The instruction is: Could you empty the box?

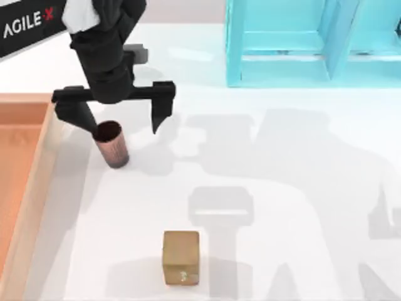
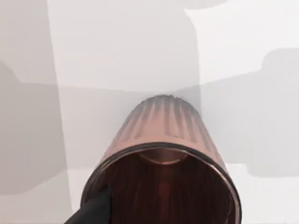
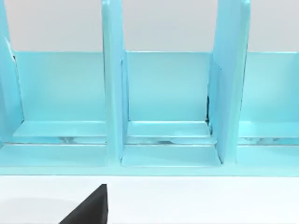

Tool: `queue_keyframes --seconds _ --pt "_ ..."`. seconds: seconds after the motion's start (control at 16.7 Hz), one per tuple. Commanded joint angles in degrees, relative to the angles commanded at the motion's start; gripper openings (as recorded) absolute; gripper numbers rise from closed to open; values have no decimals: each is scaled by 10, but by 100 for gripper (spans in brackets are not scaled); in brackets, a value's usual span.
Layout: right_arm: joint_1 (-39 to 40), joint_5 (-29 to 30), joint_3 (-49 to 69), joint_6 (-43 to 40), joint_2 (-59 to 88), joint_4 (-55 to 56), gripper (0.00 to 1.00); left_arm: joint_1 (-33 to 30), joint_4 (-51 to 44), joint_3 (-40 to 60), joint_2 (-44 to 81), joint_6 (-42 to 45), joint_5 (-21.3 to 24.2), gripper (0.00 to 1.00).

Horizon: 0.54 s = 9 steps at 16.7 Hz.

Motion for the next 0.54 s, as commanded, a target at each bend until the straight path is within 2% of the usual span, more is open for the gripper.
queue_keyframes --seconds 0.36,0.54 --pt "0 0 0 0 0 0 100 -1 -133 124 -9 -1 0 100" --pt "0 0 0 0 0 0 100 0 -163 152 -14 -1 0 100"
